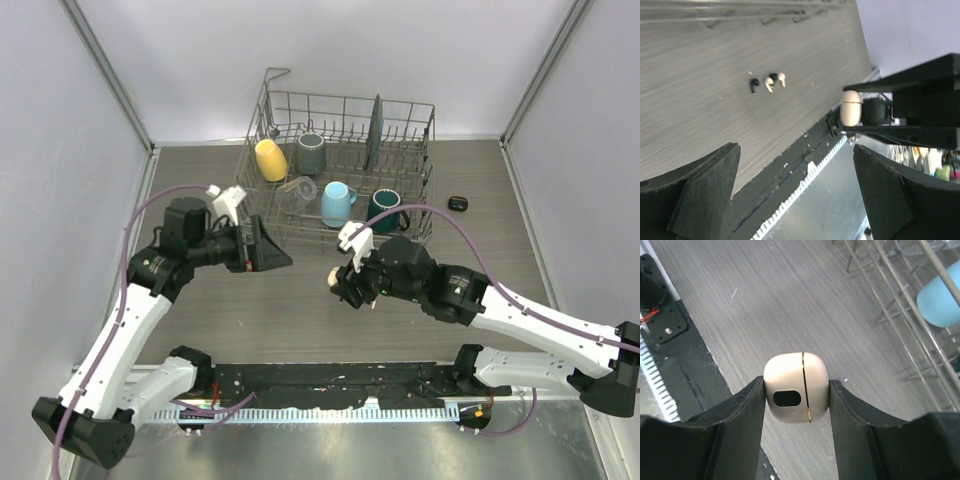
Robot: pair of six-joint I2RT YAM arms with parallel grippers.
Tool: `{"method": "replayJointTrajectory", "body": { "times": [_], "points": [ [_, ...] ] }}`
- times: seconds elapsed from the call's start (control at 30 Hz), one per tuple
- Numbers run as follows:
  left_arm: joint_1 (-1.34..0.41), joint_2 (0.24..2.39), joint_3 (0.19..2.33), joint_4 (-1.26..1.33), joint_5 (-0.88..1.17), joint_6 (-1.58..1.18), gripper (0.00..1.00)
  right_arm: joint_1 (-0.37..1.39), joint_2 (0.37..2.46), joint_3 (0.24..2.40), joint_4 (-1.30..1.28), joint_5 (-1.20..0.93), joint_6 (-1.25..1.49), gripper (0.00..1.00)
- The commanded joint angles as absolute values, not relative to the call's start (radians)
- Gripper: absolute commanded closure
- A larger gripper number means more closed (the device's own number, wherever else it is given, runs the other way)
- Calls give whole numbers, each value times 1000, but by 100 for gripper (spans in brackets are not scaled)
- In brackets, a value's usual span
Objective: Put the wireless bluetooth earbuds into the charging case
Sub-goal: Pick up the charging case at the center of the board.
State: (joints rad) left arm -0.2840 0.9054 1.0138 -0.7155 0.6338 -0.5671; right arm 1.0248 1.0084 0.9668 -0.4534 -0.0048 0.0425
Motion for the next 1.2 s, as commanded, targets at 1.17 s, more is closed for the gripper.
{"method": "replayJointTrajectory", "body": {
  "times": [1.17],
  "points": [
    [-689, 1121, 986, -390, 666, -677, 29, 1170, 943, 834, -95, 141, 51, 99]
  ]
}}
